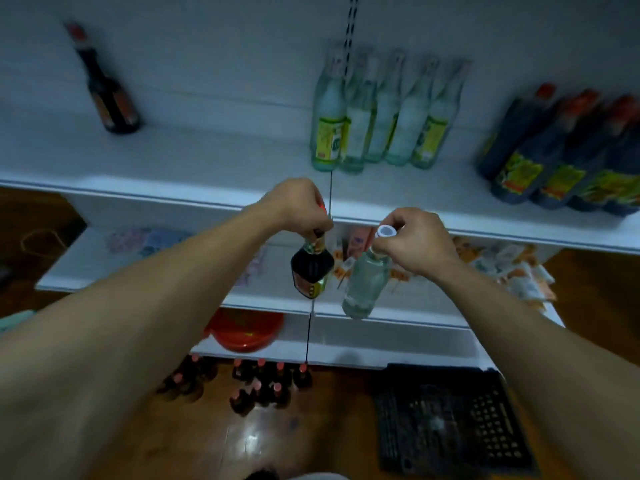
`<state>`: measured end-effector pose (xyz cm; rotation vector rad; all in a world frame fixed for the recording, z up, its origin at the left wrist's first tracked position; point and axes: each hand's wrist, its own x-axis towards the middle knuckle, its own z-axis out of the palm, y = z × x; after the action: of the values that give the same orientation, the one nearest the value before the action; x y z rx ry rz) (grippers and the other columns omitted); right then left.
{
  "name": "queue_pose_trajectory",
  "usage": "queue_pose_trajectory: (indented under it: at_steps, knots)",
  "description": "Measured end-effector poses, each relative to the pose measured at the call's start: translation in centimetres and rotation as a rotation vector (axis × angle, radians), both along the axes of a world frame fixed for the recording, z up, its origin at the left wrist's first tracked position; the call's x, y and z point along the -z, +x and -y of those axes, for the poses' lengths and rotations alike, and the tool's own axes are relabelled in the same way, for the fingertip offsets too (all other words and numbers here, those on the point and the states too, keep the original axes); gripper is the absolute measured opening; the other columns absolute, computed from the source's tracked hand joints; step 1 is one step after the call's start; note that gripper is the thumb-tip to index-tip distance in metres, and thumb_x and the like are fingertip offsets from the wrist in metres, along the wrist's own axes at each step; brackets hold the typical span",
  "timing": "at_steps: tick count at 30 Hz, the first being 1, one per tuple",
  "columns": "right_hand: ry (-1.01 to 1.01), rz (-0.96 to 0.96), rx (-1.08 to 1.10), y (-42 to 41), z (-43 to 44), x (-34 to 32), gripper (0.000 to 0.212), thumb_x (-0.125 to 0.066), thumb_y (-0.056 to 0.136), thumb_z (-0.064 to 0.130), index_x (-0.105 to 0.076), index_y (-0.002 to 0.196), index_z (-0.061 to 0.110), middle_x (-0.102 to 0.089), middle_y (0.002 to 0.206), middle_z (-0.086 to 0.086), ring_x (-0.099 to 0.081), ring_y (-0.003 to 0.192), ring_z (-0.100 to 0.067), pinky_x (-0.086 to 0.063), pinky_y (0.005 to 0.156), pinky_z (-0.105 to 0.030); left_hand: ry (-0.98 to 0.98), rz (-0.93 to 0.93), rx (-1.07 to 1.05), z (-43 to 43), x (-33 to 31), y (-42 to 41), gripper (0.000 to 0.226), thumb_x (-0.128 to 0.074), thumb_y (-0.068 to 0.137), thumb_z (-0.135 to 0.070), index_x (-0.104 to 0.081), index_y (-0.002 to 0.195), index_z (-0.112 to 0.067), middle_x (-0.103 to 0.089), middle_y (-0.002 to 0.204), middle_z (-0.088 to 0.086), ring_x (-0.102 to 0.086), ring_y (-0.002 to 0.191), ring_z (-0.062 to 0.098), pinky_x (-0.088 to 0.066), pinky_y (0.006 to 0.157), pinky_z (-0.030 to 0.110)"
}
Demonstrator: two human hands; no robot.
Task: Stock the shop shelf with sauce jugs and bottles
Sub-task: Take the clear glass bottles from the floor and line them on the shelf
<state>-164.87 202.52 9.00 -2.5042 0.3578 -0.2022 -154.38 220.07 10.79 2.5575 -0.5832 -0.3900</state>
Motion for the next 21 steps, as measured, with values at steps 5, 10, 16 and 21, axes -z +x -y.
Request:
queue_pose_trajectory:
  at_steps: [5, 10, 16, 21]
  knots:
    - [0.058, 0.086, 0.089, 2.3, 0.5, -5.8, 0.013, -0.074, 0.062, 0.027, -0.066, 0.067, 0.02, -0.068, 0.07, 0.002, -0.066, 0.071, -0.021, -0.057, 0.063, -0.037, -0.098, 0.0, -0.021, -0.6, -5.5, 1.8, 0.014, -0.069, 0.071, -0.019, -0.075, 0.076, -0.007, -0.074, 0.068, 0.004, -0.073, 0.068, 0.017, -0.061, 0.074, 0.036]
    - [0.142, 0.207, 0.117, 4.2, -0.1, -9.7, 0.01, -0.075, 0.064, 0.019, -0.065, 0.063, 0.017, -0.066, 0.064, 0.0, -0.061, 0.06, -0.018, -0.052, 0.058, -0.035, -0.248, 0.009, -0.032, -1.0, -8.9, 4.1, 0.01, -0.07, 0.072, -0.014, -0.072, 0.075, -0.004, -0.073, 0.067, 0.008, -0.071, 0.06, 0.015, -0.061, 0.065, 0.03]
    - [0.199, 0.318, 0.215, 7.3, 0.8, -10.9, 0.013, -0.076, 0.058, 0.022, -0.066, 0.064, 0.015, -0.066, 0.065, 0.001, -0.065, 0.068, -0.022, -0.056, 0.064, -0.041, -0.315, 0.067, -0.048, 0.3, -10.1, 6.8, 0.015, -0.069, 0.07, -0.017, -0.073, 0.076, -0.004, -0.072, 0.065, 0.008, -0.069, 0.057, 0.017, -0.059, 0.061, 0.028]
    - [0.247, 0.329, 0.222, 10.7, 2.9, -10.8, 0.01, -0.072, 0.058, 0.022, -0.065, 0.061, 0.016, -0.063, 0.062, 0.003, -0.057, 0.06, -0.019, -0.047, 0.056, -0.034, -0.329, 0.114, -0.082, 2.4, -9.6, 9.2, 0.012, -0.071, 0.069, -0.02, -0.074, 0.074, -0.009, -0.072, 0.065, 0.007, -0.069, 0.058, 0.016, -0.061, 0.064, 0.032]
